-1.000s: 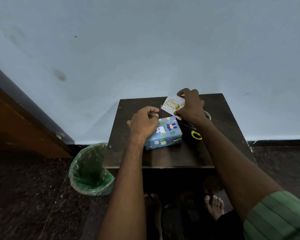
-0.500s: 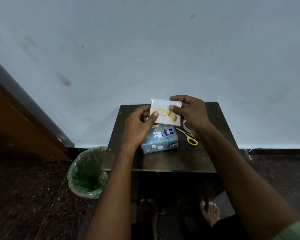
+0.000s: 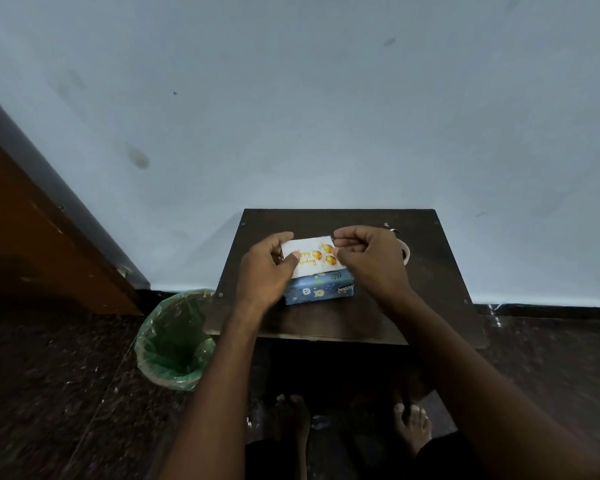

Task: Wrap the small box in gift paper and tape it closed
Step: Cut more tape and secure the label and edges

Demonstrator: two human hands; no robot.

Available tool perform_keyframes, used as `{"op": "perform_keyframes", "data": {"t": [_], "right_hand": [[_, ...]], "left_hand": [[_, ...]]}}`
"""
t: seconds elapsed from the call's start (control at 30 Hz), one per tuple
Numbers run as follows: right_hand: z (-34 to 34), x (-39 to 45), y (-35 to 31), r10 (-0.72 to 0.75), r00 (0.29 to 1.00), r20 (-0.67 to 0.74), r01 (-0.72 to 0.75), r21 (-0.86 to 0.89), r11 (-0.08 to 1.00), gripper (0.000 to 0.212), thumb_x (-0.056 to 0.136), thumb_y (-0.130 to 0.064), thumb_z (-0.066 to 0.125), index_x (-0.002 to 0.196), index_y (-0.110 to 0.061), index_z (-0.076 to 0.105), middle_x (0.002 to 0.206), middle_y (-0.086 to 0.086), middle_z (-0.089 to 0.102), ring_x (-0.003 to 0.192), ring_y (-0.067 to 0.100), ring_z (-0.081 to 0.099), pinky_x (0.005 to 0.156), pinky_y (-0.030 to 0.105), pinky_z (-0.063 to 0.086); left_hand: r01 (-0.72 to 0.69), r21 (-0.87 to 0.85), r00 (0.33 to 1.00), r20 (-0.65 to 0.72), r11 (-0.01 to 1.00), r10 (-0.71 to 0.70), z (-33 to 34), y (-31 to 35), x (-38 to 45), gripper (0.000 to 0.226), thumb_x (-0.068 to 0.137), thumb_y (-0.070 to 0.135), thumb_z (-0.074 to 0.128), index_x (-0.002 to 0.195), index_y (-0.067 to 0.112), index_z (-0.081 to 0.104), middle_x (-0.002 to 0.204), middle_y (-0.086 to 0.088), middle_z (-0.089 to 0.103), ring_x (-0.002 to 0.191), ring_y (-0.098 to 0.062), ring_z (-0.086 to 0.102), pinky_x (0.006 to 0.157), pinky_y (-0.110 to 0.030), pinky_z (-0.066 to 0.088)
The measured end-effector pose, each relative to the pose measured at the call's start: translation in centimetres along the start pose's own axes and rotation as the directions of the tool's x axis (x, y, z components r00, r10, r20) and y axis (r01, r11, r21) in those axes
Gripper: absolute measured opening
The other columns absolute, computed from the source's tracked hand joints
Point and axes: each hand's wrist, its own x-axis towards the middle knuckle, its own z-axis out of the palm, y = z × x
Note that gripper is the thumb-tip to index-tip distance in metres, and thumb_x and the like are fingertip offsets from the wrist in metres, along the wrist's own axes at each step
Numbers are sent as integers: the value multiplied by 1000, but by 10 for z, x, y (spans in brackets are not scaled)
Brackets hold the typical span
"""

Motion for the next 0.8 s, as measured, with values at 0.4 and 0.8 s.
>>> {"op": "perform_keyframes", "data": {"t": [0.4,0.8], "right_hand": [[-3,-22,8,-69,997,44,77,-224,972,51,82,-20,87,132,-21,72,123,-6,69,100,6,64,83,17,53],[6,-13,6,-87,996,17,88,-323,942,35,84,-8,73,118,-17,78,109,2,65,80,3,56,67,2,38]], "left_hand": [[-35,-56,996,85,998,39,-2,-5,-4,39,103,11,68,138,28,69,126,6,71,113,-12,68,91,-29,60],[-275,265,948,238,924,213,-4,-12,3,74,84,50,87,147,22,61,137,4,60,123,-13,56,101,-33,52]]}}
